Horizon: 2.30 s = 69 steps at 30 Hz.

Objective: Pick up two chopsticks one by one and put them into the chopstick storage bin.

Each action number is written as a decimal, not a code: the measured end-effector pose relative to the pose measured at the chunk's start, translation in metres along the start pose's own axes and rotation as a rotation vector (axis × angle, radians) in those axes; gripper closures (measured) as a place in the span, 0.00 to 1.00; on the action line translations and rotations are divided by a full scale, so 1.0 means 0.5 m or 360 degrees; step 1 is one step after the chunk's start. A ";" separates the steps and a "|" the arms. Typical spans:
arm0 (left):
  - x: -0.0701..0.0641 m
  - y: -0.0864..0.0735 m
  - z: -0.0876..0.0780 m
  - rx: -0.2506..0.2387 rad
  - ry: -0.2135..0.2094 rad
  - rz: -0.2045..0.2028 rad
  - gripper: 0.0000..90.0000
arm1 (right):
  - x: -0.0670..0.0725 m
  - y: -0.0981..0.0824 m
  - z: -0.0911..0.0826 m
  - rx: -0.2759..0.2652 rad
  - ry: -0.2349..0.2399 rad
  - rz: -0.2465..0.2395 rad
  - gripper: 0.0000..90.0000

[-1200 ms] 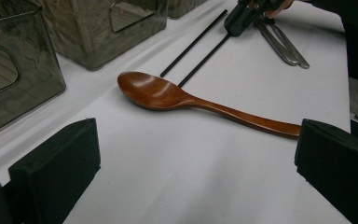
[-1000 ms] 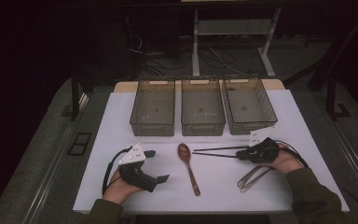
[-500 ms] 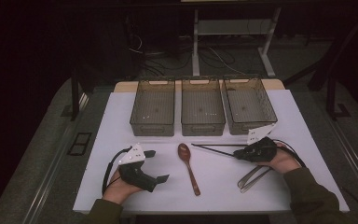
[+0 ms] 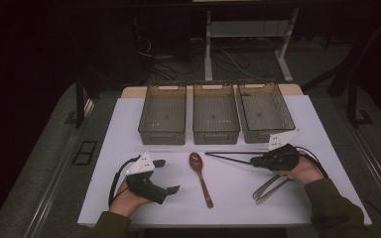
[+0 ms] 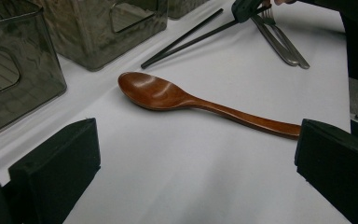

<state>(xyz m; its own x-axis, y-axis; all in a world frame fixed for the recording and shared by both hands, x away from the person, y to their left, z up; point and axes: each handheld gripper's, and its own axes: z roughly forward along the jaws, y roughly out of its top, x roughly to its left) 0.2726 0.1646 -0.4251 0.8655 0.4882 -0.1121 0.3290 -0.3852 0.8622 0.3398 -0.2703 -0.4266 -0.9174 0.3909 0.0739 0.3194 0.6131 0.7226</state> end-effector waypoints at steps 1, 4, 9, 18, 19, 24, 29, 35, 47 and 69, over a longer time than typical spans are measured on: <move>0.000 0.000 0.000 0.0000 0.0000 0.0000 0.00 | 0.001 0.001 -0.002 -0.0014 0.0002 0.0003 0.95; 0.000 0.000 0.000 -0.0002 0.0000 0.0000 0.00 | 0.003 0.006 -0.011 -0.0058 0.0015 0.0010 0.95; 0.000 0.000 0.000 0.0000 0.0004 0.0008 0.00 | 0.005 0.015 -0.024 -0.0115 0.0021 0.0033 0.95; 0.000 0.000 0.001 -0.0007 -0.0003 0.0006 0.00 | 0.008 0.051 -0.044 -0.0224 -0.0019 0.0112 0.95; 0.001 0.000 0.001 -0.0012 -0.0004 0.0005 0.00 | 0.008 0.057 -0.044 -0.0236 -0.0025 0.0115 0.95; 0.000 0.000 0.001 -0.0012 0.0000 0.0004 0.00 | 0.010 0.087 -0.038 -0.0240 -0.0056 0.0126 0.95; -0.002 0.000 0.003 -0.0014 -0.0003 0.0010 0.00 | 0.008 0.119 -0.028 -0.0242 -0.0083 0.0144 0.95; -0.002 0.001 0.004 -0.0014 -0.0005 0.0011 0.00 | 0.003 0.159 -0.012 -0.0238 -0.0096 0.0161 0.95; -0.002 0.002 0.003 -0.0021 -0.0002 0.0018 0.00 | -0.004 0.241 0.038 -0.0209 -0.0165 0.0207 0.95; -0.003 0.003 0.003 -0.0054 -0.0010 0.0013 0.00 | -0.027 0.391 0.186 -0.0129 -0.0342 0.0368 0.94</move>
<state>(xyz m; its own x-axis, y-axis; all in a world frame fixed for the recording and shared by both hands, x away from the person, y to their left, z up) 0.2723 0.1623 -0.4243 0.8706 0.4800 -0.1081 0.3091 -0.3626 0.8792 0.4367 -0.0922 -0.3503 -0.7488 0.6549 0.1020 0.4859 0.4377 0.7565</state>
